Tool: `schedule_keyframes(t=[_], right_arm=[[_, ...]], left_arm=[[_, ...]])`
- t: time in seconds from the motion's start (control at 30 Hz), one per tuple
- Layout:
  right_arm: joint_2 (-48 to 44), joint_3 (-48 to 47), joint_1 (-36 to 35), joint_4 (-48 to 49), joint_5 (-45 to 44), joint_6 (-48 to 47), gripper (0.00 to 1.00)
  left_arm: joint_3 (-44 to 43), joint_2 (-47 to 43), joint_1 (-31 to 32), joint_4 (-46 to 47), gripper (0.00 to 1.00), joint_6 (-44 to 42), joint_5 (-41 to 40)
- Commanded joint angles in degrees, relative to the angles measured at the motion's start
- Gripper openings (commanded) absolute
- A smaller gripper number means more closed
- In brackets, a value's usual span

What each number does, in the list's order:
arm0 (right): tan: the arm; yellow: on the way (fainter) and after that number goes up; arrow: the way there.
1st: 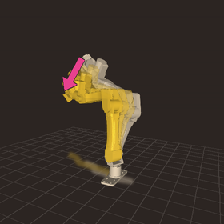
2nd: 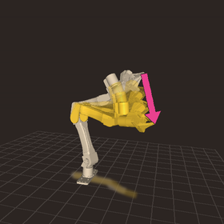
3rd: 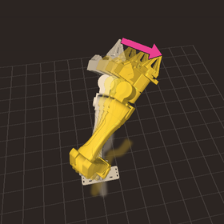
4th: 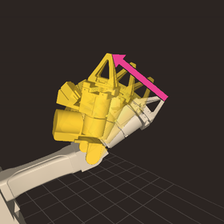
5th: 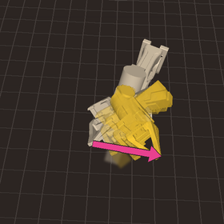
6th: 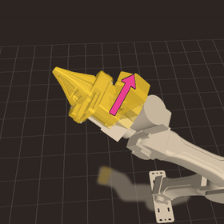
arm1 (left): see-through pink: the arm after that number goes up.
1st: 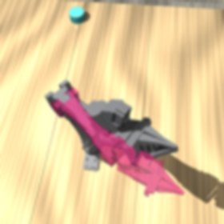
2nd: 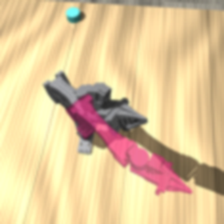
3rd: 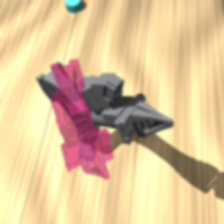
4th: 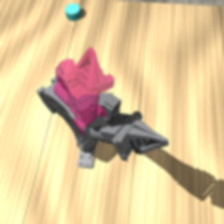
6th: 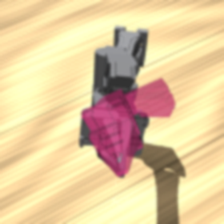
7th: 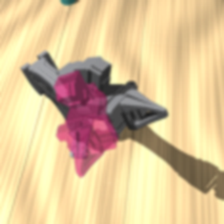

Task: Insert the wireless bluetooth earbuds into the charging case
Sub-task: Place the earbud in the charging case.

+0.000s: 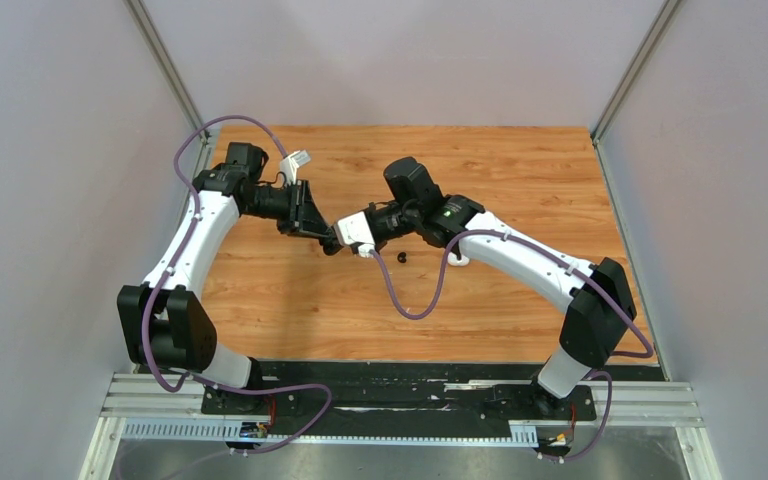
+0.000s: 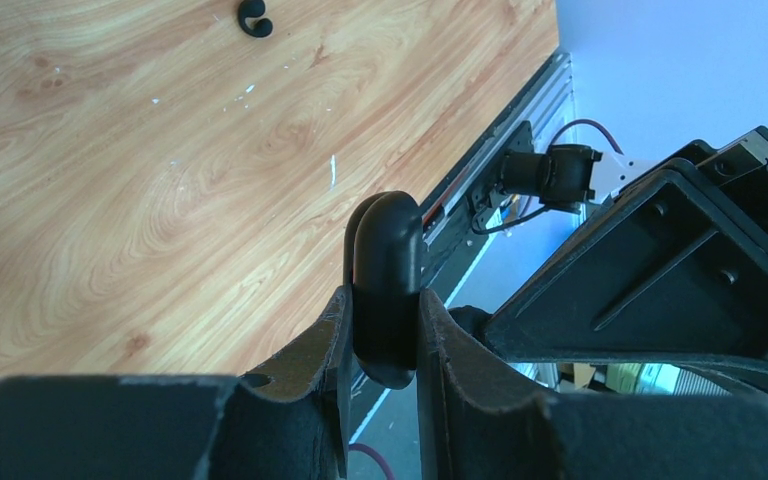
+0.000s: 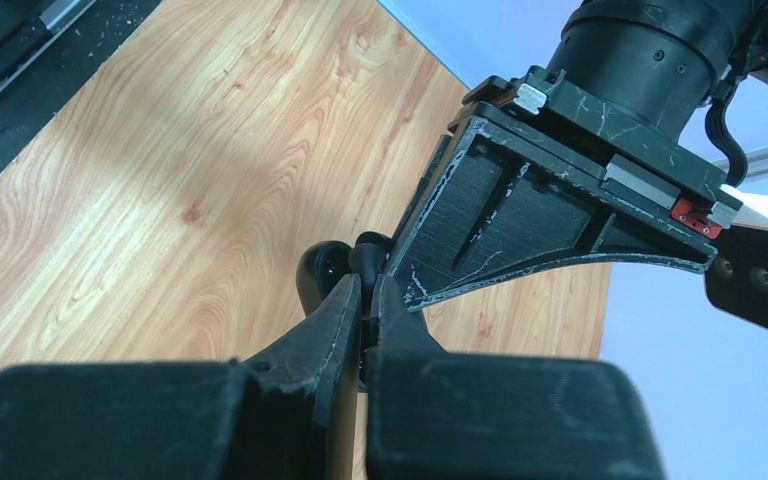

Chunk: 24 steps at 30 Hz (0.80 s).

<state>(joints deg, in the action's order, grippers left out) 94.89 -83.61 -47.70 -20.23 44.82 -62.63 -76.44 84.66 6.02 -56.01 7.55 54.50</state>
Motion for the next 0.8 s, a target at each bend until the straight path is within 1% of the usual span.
schedule_keyframes(t=[0.0,0.13,0.37,0.77], right_arm=[[-0.93,-2.59,0.33,-2.76,1.94,-4.7,0.0],[-0.04,-3.35,0.33,-4.73,1.94,-5.9,0.0],[1.43,-4.61,0.24,-4.9,3.31,-4.77,0.0],[3.01,-5.08,-0.26,-6.5,3.87,-6.76,0.0]], left_arm=[[-1.99,-0.81,0.31,-0.73,0.0,-1.32,1.1],[-2.1,-1.03,0.31,-0.23,0.0,-0.81,2.37],[-2.05,-1.16,0.46,-0.02,0.0,-0.52,4.14],[-1.27,-1.86,1.22,0.63,0.0,0.13,5.6]])
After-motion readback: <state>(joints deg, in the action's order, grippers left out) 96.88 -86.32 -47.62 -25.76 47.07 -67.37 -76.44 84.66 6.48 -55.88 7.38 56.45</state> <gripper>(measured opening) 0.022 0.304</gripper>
